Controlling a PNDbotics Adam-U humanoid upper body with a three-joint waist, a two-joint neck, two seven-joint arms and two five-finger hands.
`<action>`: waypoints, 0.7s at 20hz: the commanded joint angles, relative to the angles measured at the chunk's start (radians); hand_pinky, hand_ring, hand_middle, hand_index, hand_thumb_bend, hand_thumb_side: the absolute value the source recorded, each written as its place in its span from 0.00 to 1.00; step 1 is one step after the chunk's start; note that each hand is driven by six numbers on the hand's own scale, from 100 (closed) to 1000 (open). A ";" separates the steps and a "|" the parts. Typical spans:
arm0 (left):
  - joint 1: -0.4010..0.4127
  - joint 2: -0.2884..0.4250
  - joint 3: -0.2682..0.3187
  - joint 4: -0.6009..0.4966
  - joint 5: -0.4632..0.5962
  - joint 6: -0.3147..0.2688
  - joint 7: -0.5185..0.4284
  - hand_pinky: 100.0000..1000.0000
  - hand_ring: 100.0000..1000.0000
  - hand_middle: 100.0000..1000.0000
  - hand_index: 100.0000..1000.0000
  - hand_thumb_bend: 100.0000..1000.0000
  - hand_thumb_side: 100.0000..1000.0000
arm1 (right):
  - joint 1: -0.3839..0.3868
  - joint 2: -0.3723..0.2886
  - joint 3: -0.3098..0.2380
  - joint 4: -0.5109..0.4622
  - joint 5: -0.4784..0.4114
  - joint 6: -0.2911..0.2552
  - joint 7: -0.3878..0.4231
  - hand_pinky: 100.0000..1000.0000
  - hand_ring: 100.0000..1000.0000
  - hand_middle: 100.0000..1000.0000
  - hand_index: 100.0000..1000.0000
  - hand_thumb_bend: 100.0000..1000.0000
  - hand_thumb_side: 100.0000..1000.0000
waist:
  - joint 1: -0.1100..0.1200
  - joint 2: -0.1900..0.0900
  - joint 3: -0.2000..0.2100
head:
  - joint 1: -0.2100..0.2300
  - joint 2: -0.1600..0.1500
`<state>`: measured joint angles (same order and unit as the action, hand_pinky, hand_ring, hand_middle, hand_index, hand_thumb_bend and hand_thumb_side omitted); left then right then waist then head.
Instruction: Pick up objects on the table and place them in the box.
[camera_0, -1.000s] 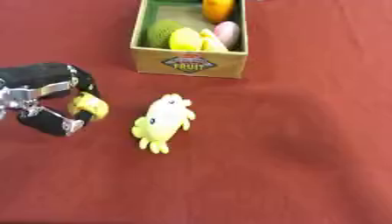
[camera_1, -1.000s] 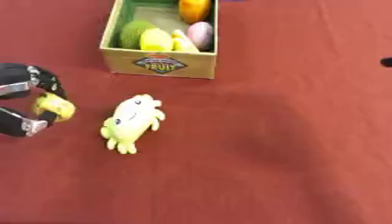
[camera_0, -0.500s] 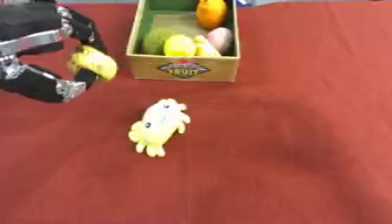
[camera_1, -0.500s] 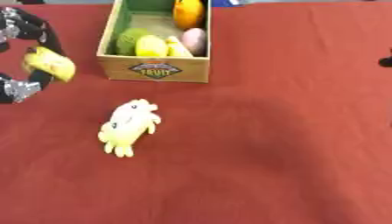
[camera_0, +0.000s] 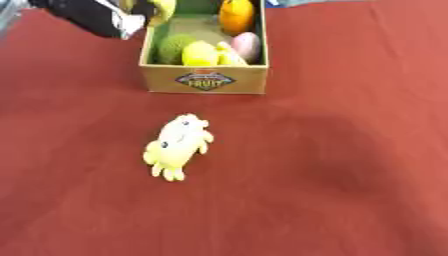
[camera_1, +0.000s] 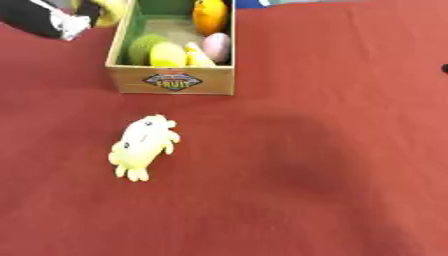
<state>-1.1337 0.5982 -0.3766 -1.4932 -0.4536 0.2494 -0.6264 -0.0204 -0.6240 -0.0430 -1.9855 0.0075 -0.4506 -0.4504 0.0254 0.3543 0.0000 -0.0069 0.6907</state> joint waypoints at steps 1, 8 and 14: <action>-0.046 -0.045 0.040 0.118 -0.022 -0.017 0.021 0.82 0.68 0.59 0.68 0.00 0.00 | -0.013 -0.032 -0.008 -0.014 -0.009 -0.003 0.007 0.77 0.62 0.63 0.77 0.00 0.57 | -0.001 -0.015 -0.006 | 0.007 -0.024; -0.097 -0.130 0.080 0.295 -0.101 -0.050 0.065 0.82 0.68 0.59 0.68 0.00 0.00 | -0.035 -0.028 0.000 -0.014 -0.021 0.000 0.019 0.77 0.61 0.63 0.77 0.00 0.57 | 0.005 0.003 -0.032 | 0.018 -0.045; -0.105 -0.151 0.084 0.351 -0.139 -0.072 0.084 0.84 0.72 0.65 0.76 0.00 0.00 | -0.041 -0.024 0.001 -0.014 -0.027 0.003 0.022 0.77 0.61 0.63 0.77 0.00 0.58 | 0.006 0.009 -0.039 | 0.021 -0.047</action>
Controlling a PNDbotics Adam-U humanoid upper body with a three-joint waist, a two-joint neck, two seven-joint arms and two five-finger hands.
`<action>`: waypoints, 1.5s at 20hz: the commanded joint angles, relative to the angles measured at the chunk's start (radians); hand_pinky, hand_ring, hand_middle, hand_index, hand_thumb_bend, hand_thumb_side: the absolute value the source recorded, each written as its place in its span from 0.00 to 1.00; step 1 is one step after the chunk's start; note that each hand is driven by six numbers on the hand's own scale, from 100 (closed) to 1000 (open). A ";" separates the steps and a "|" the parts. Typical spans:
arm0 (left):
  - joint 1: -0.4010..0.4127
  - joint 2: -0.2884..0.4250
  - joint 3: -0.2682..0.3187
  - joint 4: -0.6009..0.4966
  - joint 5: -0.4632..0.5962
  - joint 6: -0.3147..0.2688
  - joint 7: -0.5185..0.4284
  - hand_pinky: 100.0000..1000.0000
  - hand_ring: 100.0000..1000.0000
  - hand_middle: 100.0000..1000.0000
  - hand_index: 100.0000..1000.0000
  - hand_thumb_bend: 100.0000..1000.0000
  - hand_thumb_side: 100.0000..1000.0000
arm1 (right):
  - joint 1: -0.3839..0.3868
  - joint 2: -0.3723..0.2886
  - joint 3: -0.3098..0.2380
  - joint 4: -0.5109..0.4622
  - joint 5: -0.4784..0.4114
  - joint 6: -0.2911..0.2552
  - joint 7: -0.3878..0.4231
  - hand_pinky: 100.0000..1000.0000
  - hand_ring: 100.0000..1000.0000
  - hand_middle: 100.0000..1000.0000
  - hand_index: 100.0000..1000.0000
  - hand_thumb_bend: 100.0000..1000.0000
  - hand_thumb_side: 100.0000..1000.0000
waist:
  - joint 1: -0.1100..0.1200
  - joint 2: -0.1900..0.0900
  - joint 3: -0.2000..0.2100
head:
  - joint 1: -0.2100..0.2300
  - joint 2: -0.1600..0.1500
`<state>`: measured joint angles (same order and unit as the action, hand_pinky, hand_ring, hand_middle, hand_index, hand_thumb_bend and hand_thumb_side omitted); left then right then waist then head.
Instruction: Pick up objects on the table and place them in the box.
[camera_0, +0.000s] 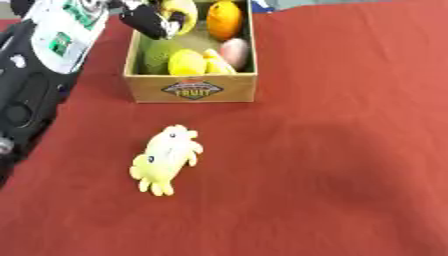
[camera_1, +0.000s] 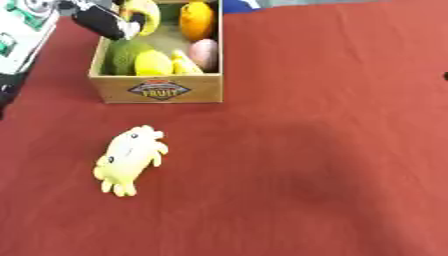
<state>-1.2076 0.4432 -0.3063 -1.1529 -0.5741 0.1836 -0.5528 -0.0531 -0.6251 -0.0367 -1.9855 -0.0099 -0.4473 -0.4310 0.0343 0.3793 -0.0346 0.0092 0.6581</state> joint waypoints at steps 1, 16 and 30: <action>-0.032 -0.003 0.013 0.026 -0.031 -0.008 0.017 0.84 0.73 0.67 0.79 0.01 0.00 | -0.011 -0.021 -0.005 -0.014 -0.011 0.001 0.003 0.77 0.61 0.63 0.77 0.00 0.58 | -0.003 -0.014 -0.007 | 0.006 -0.015; -0.024 -0.020 0.051 0.065 -0.187 -0.100 0.054 0.87 0.79 0.72 0.86 0.16 0.00 | -0.006 -0.012 -0.006 -0.014 -0.019 0.007 0.007 0.77 0.60 0.62 0.77 0.00 0.58 | -0.010 -0.021 0.000 | 0.002 -0.001; 0.173 0.170 -0.104 -0.263 0.011 -0.265 0.077 0.85 0.76 0.69 0.84 0.15 0.00 | 0.035 -0.021 -0.029 -0.014 -0.015 0.006 -0.013 0.77 0.61 0.62 0.77 0.00 0.57 | -0.014 -0.070 0.074 | -0.060 0.058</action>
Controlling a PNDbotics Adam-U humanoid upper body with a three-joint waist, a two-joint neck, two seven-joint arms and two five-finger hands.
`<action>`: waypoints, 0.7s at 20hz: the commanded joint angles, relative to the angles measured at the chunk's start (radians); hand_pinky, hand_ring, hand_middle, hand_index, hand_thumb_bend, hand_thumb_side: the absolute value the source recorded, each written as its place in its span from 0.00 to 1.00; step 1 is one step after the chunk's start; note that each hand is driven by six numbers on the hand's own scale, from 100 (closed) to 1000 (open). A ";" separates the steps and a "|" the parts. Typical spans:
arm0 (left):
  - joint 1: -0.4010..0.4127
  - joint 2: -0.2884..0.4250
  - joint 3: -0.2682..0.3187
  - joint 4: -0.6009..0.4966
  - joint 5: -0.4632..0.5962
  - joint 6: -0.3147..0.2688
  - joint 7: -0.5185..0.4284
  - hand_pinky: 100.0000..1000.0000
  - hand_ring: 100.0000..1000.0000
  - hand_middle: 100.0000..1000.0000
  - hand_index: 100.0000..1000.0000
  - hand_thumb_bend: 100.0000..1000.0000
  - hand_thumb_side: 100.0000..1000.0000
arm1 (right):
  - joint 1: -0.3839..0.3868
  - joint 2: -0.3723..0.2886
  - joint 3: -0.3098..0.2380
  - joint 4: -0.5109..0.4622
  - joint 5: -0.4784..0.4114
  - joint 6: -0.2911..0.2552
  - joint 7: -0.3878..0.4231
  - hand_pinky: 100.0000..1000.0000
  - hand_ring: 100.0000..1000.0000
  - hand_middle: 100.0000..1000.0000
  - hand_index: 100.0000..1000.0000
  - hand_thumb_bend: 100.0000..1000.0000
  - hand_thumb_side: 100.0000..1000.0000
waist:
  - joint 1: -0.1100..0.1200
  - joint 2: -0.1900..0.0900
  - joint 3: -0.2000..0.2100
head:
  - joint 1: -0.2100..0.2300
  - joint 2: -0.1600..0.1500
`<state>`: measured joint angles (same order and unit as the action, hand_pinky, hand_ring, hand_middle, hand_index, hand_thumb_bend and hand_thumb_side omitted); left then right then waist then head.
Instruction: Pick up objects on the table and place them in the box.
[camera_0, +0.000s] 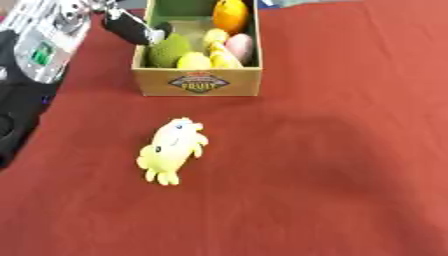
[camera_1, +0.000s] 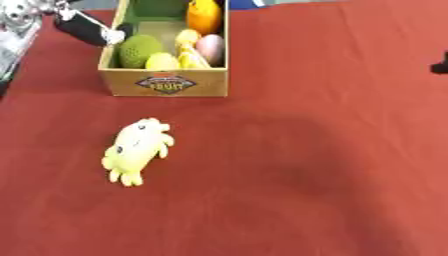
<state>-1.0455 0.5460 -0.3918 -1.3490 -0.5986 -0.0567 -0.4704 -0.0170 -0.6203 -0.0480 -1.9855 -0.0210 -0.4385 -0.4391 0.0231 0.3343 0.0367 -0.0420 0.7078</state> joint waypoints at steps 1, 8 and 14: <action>0.037 0.084 -0.025 -0.093 0.052 -0.029 -0.006 0.85 0.75 0.69 0.84 0.15 0.00 | 0.000 -0.025 -0.019 -0.015 -0.004 -0.003 -0.006 0.77 0.61 0.62 0.77 0.00 0.57 | -0.004 -0.026 0.006 | -0.012 0.010; 0.203 0.188 -0.070 -0.271 0.161 0.020 -0.039 0.85 0.75 0.69 0.84 0.19 0.00 | 0.000 -0.022 -0.022 -0.015 -0.008 -0.001 -0.009 0.77 0.61 0.62 0.77 0.00 0.57 | -0.007 -0.029 0.023 | -0.014 0.019; 0.282 0.229 -0.095 -0.422 0.200 0.110 -0.127 0.87 0.77 0.72 0.87 0.22 0.00 | -0.003 -0.018 -0.022 -0.015 -0.015 0.000 -0.004 0.77 0.61 0.62 0.77 0.00 0.57 | -0.014 -0.032 0.021 | -0.007 0.017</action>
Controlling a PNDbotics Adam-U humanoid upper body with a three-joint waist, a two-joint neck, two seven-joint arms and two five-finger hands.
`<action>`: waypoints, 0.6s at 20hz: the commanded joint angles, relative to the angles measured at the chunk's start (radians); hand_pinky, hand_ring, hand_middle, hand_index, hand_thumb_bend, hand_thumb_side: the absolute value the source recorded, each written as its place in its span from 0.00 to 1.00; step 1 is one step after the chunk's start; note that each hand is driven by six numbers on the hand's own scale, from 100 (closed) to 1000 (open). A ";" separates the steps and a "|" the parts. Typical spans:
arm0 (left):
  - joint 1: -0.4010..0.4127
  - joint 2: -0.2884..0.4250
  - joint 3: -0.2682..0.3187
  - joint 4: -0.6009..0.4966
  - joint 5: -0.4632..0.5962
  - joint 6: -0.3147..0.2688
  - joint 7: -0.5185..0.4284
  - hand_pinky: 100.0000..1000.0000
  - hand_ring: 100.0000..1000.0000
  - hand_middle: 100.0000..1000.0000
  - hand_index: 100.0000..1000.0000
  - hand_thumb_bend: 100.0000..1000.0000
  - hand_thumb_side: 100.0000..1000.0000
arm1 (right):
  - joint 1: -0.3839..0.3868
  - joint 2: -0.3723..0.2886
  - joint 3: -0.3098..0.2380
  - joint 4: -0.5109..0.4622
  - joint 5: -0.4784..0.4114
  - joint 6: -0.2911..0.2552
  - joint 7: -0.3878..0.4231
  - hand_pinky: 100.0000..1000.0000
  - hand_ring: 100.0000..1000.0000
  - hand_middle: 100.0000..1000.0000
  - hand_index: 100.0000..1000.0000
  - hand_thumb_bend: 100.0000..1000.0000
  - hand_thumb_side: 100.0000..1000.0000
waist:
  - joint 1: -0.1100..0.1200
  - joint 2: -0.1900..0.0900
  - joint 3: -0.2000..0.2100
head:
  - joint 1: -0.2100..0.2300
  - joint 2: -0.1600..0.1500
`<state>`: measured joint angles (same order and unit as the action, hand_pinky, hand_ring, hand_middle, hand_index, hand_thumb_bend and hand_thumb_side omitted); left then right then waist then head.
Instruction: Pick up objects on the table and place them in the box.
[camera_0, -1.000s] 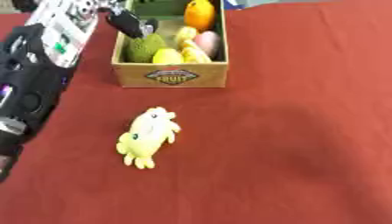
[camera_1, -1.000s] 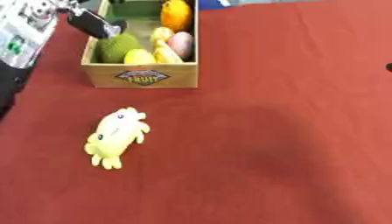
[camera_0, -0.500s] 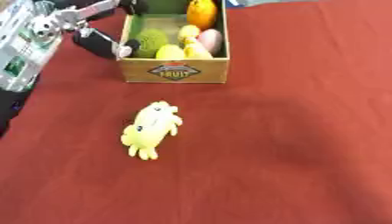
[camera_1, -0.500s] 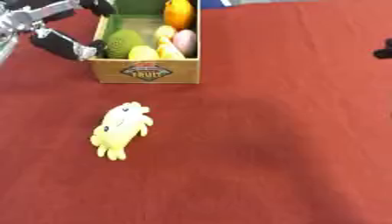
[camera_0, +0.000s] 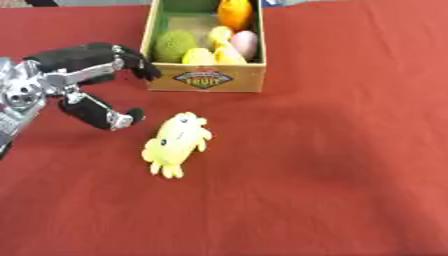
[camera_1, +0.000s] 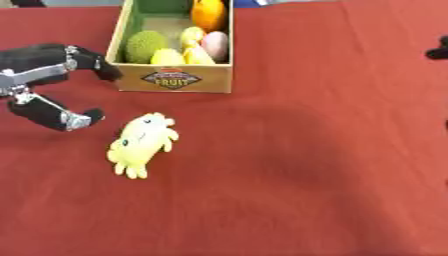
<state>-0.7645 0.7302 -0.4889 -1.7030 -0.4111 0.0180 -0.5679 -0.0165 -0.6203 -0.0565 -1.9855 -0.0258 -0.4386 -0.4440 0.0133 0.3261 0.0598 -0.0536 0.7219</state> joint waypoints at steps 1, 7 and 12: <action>0.011 0.049 0.003 -0.094 0.009 0.051 -0.046 0.87 0.78 0.72 0.87 0.22 0.00 | -0.004 -0.017 -0.015 -0.015 -0.011 0.000 0.001 0.77 0.61 0.62 0.77 0.00 0.58 | -0.005 -0.024 -0.003 | 0.006 0.001; 0.021 0.022 0.004 -0.161 -0.007 0.146 -0.127 0.88 0.78 0.72 0.87 0.25 0.00 | -0.006 -0.011 -0.015 -0.015 -0.020 0.002 0.006 0.77 0.61 0.62 0.77 0.00 0.58 | -0.011 -0.025 -0.006 | 0.009 -0.002; 0.016 0.012 -0.002 -0.199 -0.005 0.214 -0.144 0.89 0.79 0.72 0.86 0.28 0.00 | -0.006 -0.010 -0.015 -0.015 -0.022 0.003 0.008 0.77 0.61 0.61 0.77 0.00 0.58 | -0.012 -0.024 -0.007 | 0.009 -0.003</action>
<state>-0.7319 0.7294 -0.4961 -1.8774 -0.4162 0.2150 -0.7092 -0.0175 -0.6116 -0.0593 -1.9855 -0.0441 -0.4359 -0.4377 0.0029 0.3220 0.0542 -0.0465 0.7215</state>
